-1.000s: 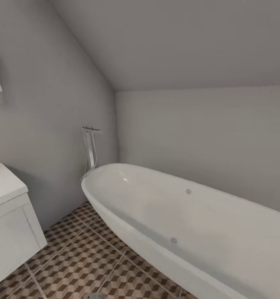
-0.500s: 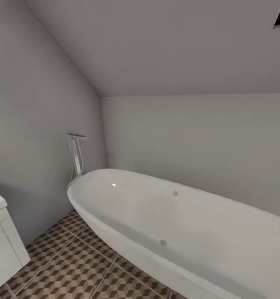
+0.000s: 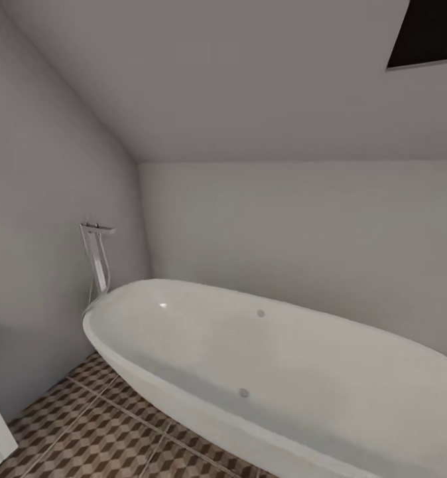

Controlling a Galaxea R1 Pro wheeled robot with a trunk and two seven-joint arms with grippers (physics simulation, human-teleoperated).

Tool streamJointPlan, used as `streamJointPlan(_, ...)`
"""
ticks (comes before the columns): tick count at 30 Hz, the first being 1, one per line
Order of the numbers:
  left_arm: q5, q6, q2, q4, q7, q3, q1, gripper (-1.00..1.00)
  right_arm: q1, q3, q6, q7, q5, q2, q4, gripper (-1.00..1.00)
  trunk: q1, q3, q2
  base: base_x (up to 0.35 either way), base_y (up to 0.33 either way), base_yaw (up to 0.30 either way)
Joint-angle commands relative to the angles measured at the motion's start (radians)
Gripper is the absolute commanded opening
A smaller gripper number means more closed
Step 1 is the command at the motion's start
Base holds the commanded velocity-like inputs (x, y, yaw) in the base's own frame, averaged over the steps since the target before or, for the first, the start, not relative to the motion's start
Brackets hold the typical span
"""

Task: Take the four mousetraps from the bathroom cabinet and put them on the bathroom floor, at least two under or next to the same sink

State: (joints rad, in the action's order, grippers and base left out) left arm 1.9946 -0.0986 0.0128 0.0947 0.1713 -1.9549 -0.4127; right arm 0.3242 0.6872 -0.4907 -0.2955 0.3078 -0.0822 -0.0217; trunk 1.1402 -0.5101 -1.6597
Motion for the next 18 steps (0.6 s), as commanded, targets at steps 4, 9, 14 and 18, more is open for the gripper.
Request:
streamJointPlan(4, 0.007, -0.006, 0.006, 0.005, 0.008, -0.009, 0.000, 1.00, 0.001, 0.009, -0.002, -0.069, 0.073, -0.003, -0.004, 1.00, -0.016, 0.017, 0.028, 0.000, 0.000, -0.211)
streamJointPlan(9, 0.007, -0.006, 0.008, 0.005, 0.008, -0.008, 0.000, 1.00, 0.001, 0.009, -0.002, -0.097, 0.130, -0.004, -0.004, 1.00, -0.035, 0.038, 0.063, 0.000, 0.000, -0.211)
streamJointPlan(14, 0.007, -0.006, 0.010, 0.004, 0.008, -0.008, 0.000, 1.00, 0.001, 0.010, -0.002, -0.102, 0.142, -0.004, -0.004, 1.00, -0.054, 0.060, 0.098, 0.000, 0.000, -0.211)
streamJointPlan(18, 0.007, -0.006, 0.010, 0.004, 0.008, -0.008, 0.000, 1.00, 0.001, 0.010, -0.002, -0.103, 0.144, -0.004, -0.004, 1.00, -0.069, 0.078, 0.126, 0.000, 0.000, -0.211)
